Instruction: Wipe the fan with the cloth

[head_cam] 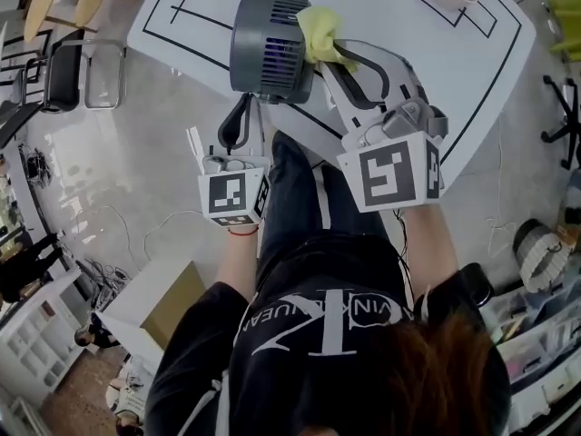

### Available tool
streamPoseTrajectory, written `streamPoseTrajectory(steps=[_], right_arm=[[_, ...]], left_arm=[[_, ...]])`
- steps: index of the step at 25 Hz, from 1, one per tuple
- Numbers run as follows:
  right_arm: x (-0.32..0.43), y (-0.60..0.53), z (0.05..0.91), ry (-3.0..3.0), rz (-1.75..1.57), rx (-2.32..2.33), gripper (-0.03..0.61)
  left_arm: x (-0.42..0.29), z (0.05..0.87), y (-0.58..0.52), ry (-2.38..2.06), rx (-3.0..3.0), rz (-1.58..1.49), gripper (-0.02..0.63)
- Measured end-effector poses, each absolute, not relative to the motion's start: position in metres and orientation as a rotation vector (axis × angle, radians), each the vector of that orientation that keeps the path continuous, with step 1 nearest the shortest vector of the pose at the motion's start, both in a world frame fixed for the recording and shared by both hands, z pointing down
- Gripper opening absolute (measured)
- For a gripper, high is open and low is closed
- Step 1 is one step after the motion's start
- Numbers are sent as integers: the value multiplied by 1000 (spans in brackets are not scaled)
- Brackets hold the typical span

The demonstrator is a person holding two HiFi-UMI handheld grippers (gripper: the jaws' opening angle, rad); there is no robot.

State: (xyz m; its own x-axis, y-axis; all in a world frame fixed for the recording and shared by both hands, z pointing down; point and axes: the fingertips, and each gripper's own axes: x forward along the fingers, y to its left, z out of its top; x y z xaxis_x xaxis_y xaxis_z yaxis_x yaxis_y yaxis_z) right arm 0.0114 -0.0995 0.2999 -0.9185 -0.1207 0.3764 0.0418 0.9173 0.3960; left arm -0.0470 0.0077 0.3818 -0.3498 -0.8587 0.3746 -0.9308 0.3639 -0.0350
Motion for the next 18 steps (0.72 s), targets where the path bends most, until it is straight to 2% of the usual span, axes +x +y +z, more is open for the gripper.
streamPoseTrajectory(steps=[18], right_arm=[[-31, -139, 340, -2666, -581, -25, 64]], left_arm=[[-58, 387, 9, -2460, 1409, 370, 0]])
